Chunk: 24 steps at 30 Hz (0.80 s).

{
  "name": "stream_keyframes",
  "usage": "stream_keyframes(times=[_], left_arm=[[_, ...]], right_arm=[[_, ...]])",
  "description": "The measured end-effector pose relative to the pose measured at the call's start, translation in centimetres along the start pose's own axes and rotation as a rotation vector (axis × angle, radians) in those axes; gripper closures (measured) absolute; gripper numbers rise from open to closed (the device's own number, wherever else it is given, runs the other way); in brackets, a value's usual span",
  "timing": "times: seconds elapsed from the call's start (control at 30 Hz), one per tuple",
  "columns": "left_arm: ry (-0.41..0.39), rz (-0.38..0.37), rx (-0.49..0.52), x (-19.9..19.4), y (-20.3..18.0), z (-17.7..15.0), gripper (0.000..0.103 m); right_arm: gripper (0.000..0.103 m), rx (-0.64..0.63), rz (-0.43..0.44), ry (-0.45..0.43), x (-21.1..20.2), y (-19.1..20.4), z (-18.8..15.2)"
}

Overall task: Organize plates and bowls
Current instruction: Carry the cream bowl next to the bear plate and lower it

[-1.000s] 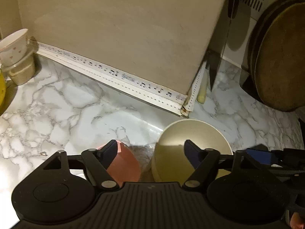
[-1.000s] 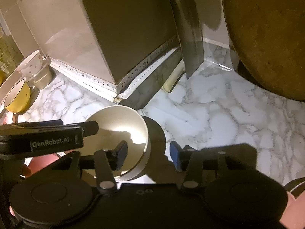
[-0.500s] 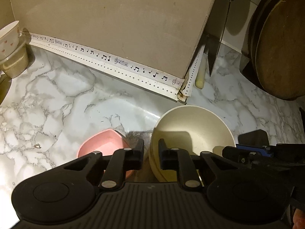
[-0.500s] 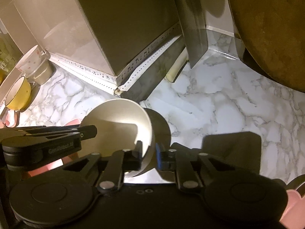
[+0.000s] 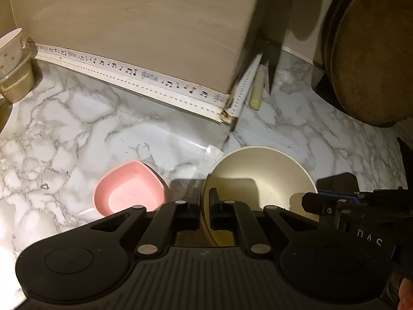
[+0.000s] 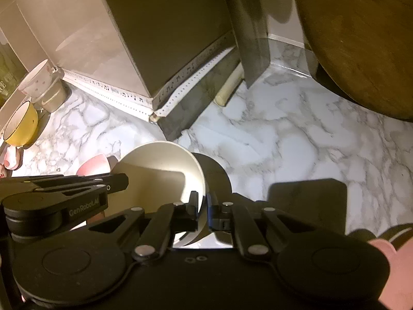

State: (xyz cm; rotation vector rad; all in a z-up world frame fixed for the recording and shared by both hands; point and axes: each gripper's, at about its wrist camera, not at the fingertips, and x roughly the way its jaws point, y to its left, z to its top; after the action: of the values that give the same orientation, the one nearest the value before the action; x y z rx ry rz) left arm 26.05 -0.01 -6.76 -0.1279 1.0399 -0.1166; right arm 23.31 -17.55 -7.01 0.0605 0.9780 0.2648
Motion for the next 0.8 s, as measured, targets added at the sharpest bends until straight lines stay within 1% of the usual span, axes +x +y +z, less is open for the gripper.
stream_keyframes(times=[0.23, 0.4, 0.57, 0.8], left_arm=[[-0.013, -0.035, 0.047, -2.4, -2.4, -1.3, 0.098], [-0.001, -0.058, 0.082, -3.4, -4.1, -2.4, 0.098], [0.023, -0.089, 0.108, -3.7, -5.4, -3.7, 0.098], [0.026, -0.109, 0.151, -4.0, -7.3, -5.1, 0.098]], right_arm=[[0.098, 0.019, -0.005, -0.009, -2.9, -1.5, -1.6], [0.098, 0.044, -0.022, -0.021, -4.9, -2.6, -2.9], [0.098, 0.081, -0.026, -0.010, -5.8, -4.0, -4.7], [0.099, 0.141, -0.030, 0.005, -6.5, -5.9, -6.9]])
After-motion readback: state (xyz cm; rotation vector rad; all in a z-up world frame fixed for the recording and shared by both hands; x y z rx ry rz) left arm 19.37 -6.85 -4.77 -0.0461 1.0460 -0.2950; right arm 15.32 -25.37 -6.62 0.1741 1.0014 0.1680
